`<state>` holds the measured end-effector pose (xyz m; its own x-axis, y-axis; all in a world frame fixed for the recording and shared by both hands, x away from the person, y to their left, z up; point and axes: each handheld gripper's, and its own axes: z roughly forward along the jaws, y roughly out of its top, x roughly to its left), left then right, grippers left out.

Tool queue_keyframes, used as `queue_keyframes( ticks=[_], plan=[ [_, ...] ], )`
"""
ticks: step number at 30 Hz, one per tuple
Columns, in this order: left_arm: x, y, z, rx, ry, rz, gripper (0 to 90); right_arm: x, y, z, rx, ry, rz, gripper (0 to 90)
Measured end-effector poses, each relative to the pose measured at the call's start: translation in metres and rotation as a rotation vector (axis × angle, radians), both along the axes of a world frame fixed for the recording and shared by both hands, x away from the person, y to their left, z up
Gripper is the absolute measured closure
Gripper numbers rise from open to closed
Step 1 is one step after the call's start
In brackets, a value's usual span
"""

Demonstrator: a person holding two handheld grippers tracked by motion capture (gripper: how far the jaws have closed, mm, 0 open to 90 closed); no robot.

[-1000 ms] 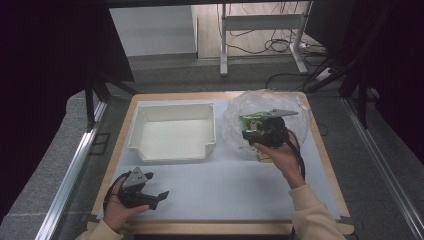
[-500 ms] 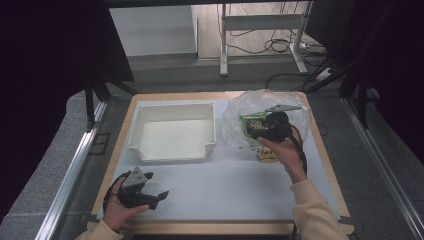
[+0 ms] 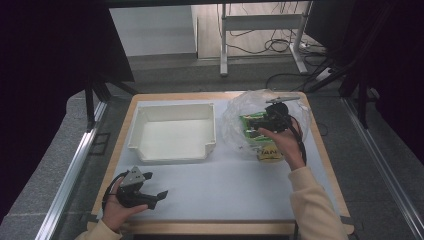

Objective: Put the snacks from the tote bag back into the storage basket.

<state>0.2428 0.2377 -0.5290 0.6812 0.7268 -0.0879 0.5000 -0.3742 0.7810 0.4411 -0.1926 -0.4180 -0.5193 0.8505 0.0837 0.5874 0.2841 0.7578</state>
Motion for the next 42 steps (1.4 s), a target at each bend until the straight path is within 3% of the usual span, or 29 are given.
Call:
queue_keyframes(
  ticks=[5,16,27,34,42],
  plan=[
    [0.0,0.001,0.0,-0.006,0.001,0.003,10.0,0.009,0.001,0.001,-0.014,0.005,-0.005,33.9],
    [0.0,0.002,0.001,-0.006,-0.005,0.005,10.1,0.036,-0.004,-0.01,-0.05,0.069,-0.037,35.2],
    [0.0,0.003,0.001,-0.009,-0.007,0.005,10.1,0.053,-0.017,-0.026,-0.055,0.116,-0.086,35.3],
    [0.0,0.003,0.001,-0.009,-0.009,0.006,10.2,0.062,-0.03,-0.032,-0.027,0.145,-0.126,35.7],
    [0.0,0.002,0.001,-0.01,-0.01,0.006,10.3,0.07,-0.04,-0.042,-0.048,0.176,-0.159,36.5]
  ],
)
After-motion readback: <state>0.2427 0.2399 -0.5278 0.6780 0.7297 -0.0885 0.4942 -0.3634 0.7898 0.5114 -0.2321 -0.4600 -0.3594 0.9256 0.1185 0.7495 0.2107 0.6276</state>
